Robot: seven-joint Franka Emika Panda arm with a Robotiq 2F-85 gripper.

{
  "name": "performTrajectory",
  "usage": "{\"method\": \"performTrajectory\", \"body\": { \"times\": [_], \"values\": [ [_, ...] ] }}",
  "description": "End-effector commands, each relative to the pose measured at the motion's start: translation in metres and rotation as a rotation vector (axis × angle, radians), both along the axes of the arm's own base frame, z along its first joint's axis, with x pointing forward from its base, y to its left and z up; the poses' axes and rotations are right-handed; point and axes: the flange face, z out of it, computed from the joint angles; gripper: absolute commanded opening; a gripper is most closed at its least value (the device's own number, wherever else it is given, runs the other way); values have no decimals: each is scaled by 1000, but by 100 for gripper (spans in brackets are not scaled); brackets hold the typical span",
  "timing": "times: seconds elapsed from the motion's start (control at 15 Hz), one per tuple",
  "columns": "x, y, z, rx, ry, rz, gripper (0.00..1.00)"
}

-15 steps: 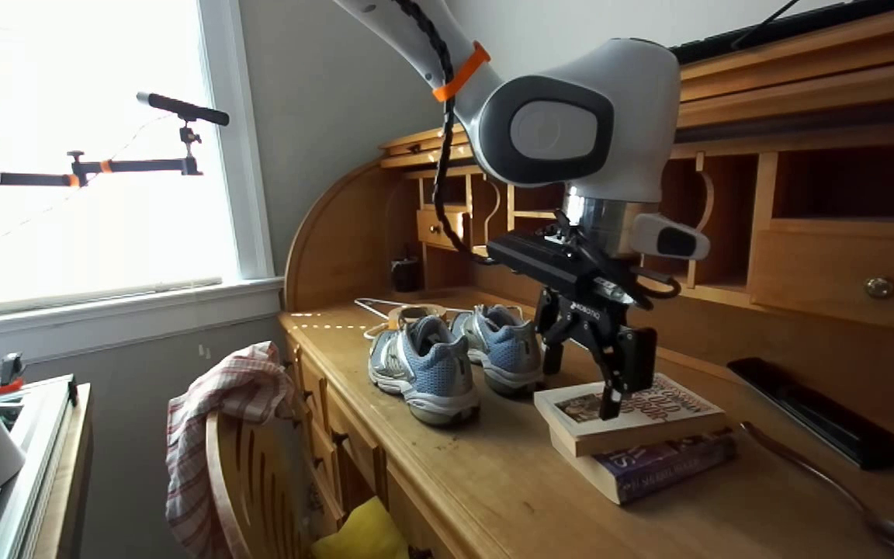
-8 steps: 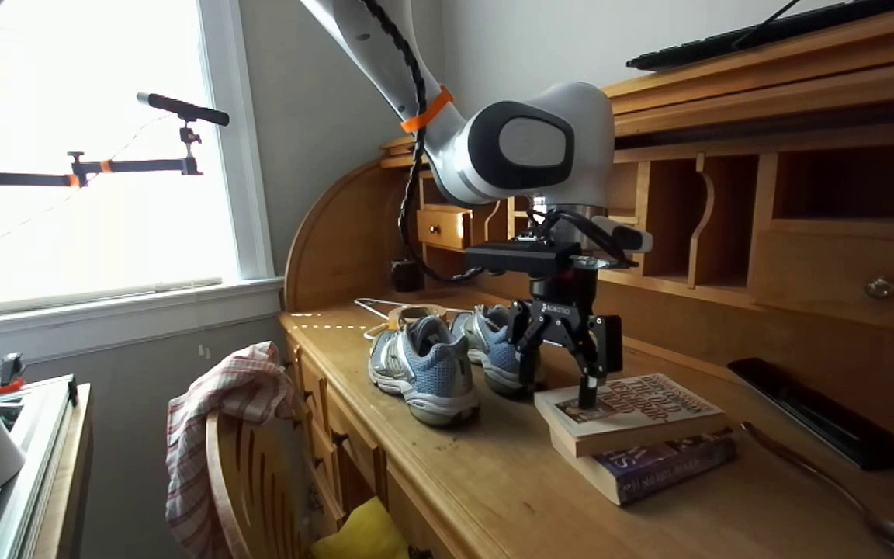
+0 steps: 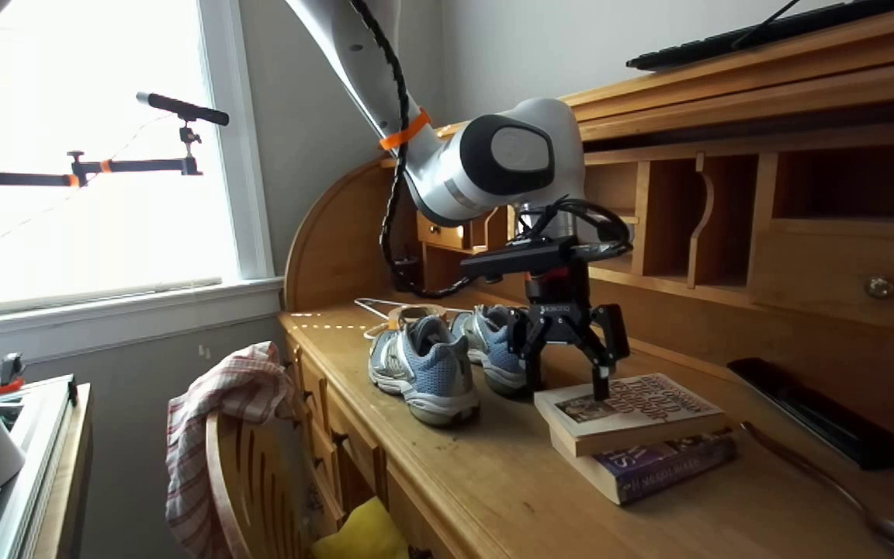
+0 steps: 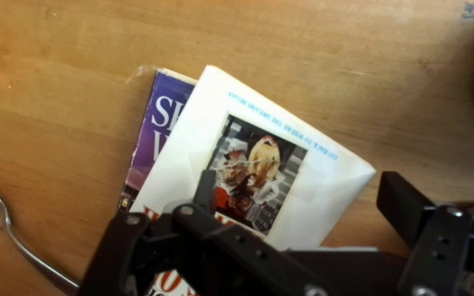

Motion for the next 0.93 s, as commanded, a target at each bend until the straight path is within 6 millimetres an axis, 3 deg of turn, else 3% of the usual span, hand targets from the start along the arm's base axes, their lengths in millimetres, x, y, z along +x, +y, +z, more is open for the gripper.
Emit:
{"method": "performTrajectory", "body": {
  "times": [0.0, 0.87],
  "values": [
    [-5, 6, -6, -49, -27, 29, 100],
    [-12, 17, -20, -135, 0, 47, 100]
  ]
}}
